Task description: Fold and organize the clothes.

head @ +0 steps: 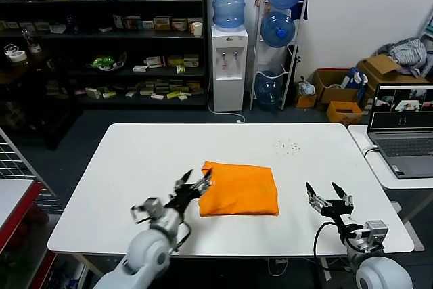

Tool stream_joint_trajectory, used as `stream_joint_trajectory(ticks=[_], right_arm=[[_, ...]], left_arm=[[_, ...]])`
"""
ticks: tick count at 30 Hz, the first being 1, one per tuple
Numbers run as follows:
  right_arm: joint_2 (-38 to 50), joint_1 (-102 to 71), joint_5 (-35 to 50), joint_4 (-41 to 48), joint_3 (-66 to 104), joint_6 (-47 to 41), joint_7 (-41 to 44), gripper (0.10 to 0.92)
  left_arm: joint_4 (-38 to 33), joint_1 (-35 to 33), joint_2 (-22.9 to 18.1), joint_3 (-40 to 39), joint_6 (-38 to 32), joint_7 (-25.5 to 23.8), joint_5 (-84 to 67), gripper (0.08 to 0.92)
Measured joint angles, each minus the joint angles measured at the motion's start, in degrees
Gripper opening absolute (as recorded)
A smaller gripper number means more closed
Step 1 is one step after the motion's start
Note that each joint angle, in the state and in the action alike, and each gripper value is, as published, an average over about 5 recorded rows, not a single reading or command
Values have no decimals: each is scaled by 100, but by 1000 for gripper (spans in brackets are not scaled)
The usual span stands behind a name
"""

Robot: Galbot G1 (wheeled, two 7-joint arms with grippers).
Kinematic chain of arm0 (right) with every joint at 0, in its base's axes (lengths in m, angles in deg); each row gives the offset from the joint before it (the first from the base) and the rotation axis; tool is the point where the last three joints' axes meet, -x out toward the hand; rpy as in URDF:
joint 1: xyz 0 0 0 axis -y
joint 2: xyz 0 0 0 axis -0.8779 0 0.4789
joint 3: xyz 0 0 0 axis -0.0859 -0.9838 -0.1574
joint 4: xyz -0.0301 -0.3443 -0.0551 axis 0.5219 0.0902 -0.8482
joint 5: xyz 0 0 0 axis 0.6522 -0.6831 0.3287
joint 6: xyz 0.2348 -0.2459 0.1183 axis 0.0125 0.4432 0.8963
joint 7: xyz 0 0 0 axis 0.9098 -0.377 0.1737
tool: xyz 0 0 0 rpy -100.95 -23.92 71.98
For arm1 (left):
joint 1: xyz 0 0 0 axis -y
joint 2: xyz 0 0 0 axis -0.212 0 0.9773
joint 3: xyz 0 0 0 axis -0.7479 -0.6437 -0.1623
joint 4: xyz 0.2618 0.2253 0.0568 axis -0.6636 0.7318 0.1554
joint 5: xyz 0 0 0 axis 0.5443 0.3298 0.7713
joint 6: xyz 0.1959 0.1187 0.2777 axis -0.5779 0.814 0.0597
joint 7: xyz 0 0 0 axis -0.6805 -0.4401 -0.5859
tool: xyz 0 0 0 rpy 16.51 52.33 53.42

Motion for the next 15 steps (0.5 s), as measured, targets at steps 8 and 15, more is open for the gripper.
stream_joint_trajectory(ticks=[8, 15], right_arm=[[-279, -121, -442, 329, 415, 790, 602, 823], [-550, -287, -710, 480, 788, 1243, 892, 823]], left_arm=[[40, -1406, -89, 1698, -1157, -1048, 673, 822], [-85, -2012, -214, 2406, -1638, -1498, 896, 823]])
